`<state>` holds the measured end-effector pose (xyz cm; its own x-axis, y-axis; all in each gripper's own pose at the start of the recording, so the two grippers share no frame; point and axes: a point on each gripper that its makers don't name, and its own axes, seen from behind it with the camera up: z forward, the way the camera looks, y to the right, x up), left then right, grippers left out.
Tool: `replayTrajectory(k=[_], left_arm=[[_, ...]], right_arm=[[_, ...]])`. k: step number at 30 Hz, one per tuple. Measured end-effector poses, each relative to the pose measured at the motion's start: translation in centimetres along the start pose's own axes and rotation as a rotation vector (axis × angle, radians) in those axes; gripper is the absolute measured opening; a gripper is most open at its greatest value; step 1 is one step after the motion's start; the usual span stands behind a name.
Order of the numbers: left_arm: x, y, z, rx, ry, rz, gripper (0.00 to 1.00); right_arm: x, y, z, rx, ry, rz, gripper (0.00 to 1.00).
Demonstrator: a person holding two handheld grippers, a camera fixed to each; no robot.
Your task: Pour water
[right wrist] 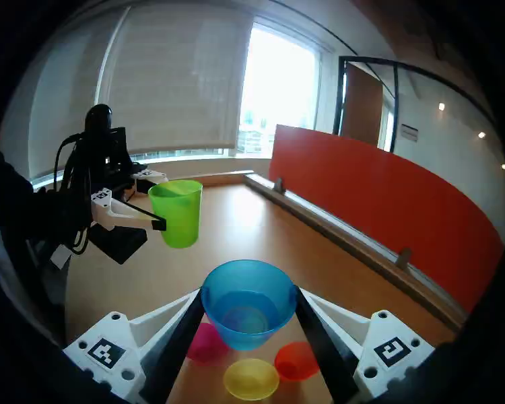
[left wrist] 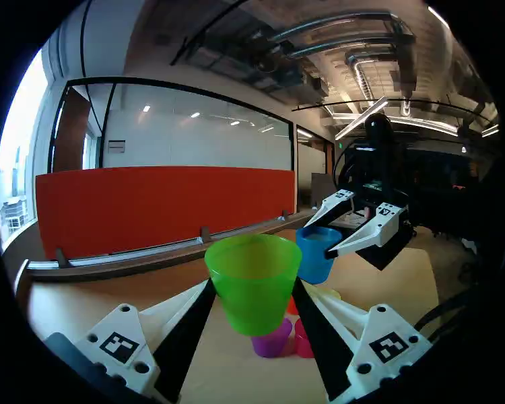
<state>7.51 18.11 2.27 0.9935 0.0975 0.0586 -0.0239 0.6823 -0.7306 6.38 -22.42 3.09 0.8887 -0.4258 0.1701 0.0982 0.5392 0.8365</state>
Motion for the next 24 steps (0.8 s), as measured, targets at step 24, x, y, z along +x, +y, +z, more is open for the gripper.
replayTrajectory(k=[24], left_arm=[[-0.6,0.0,0.3,-0.004,-0.013,0.015,0.81]], right_arm=[[2.0,-0.4,0.1,-0.003,0.122,0.035,0.94]])
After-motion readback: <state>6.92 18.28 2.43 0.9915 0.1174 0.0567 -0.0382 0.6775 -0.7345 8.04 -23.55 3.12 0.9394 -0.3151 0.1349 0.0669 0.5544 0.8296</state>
